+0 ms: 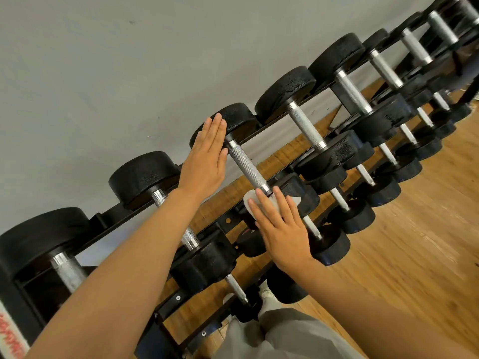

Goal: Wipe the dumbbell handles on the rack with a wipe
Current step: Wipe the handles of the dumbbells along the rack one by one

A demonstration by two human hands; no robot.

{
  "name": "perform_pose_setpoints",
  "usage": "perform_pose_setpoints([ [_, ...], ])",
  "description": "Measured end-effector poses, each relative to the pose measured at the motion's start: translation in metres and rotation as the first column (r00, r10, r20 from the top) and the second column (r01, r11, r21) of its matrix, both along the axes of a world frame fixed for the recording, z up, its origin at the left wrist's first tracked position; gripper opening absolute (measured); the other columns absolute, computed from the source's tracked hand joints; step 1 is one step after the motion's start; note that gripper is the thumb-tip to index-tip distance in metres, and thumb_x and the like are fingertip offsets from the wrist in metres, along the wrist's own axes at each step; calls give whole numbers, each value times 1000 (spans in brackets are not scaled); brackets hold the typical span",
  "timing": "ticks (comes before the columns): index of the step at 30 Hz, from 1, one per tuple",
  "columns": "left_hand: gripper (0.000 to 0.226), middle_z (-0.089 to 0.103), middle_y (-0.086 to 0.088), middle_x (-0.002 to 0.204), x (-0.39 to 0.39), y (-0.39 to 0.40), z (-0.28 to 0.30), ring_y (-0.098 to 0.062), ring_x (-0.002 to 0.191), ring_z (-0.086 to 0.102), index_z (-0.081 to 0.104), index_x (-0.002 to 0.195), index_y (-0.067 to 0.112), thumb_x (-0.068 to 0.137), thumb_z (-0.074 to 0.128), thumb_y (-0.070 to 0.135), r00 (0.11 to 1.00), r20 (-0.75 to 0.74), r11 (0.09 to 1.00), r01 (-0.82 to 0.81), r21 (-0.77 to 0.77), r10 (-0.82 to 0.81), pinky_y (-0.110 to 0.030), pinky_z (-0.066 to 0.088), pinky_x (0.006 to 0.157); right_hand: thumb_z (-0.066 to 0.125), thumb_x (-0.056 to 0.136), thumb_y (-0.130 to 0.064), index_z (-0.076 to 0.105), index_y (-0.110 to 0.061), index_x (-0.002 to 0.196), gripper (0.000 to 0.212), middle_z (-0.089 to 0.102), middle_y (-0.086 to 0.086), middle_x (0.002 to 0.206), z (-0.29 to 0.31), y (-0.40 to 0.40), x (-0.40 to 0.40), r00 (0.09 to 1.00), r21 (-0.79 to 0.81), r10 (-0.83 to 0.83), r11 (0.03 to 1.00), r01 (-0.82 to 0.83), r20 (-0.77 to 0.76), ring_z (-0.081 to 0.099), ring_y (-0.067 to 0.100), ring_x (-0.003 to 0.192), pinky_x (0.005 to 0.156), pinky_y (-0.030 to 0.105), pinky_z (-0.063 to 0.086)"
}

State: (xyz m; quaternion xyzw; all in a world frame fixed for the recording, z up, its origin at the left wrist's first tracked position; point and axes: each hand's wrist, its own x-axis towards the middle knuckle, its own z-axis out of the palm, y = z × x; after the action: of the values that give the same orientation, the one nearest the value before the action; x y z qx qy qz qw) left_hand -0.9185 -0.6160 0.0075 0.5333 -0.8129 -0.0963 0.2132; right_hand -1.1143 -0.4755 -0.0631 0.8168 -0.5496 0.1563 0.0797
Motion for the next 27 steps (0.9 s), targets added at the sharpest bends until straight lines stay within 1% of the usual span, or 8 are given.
perform_pose_setpoints([
  [3,57,-1,-3,166,2,-1,-2,-11,149,-11,6,157,11,108,31,23,1000,5,1000,11,-7,-11,-38,9,125,39,103,-30,28,-21,152,51,26,5,159,7,-6,-7,999,5,39,999,-39,-12,16,33,148,120,49,16],
  [6,56,0,-4,166,4,-2,-2,-12,150,-9,7,157,10,108,31,22,1000,-8,999,30,-12,-30,-39,10,125,32,105,-36,28,-22,153,50,22,3,160,23,-12,-14,978,126,-46,992,20,202,13,25,150,120,50,19],
  [11,56,2,-5,166,3,-2,-3,-13,150,-9,8,157,8,108,31,21,999,-13,999,29,-19,-30,-40,11,125,23,106,-39,31,-22,152,50,19,-4,161,35,-38,-7,673,364,-437,895,258,597,8,14,150,122,46,13],
  [15,56,3,-6,166,4,-2,-5,-17,151,-5,9,157,8,108,29,23,999,-11,999,32,-33,-32,-42,13,124,34,103,-27,33,-19,150,48,25,5,159,12,-7,4,968,35,-88,996,82,235,13,34,149,121,51,8],
  [18,55,2,-6,166,3,-3,-4,-19,152,-3,8,157,9,108,30,23,999,-6,999,40,-26,-40,-41,11,125,41,98,-21,32,-21,151,54,22,1,160,-10,6,-11,984,-23,140,989,-144,-113,11,32,149,122,47,7],
  [21,56,2,-6,166,4,-2,-4,-19,153,-3,8,157,9,108,31,24,999,-2,999,34,-21,-34,-40,10,125,43,96,-18,30,-22,152,58,20,1,161,-7,-2,-24,961,-13,216,975,-221,-172,11,27,150,122,44,9],
  [25,56,1,-6,166,3,-2,-2,-18,153,-4,7,157,9,108,31,23,999,7,999,34,-16,-34,-39,8,125,38,103,-33,33,-21,151,49,23,4,160,18,-14,-32,983,54,43,997,-53,178,17,24,149,119,48,20],
  [27,56,0,-5,166,3,-2,-1,-18,152,-5,7,157,9,108,31,24,1000,13,1000,26,-12,-26,-37,7,125,32,106,-37,27,-24,153,49,16,-3,162,27,-22,-29,840,243,-245,960,140,484,11,14,150,120,42,20],
])
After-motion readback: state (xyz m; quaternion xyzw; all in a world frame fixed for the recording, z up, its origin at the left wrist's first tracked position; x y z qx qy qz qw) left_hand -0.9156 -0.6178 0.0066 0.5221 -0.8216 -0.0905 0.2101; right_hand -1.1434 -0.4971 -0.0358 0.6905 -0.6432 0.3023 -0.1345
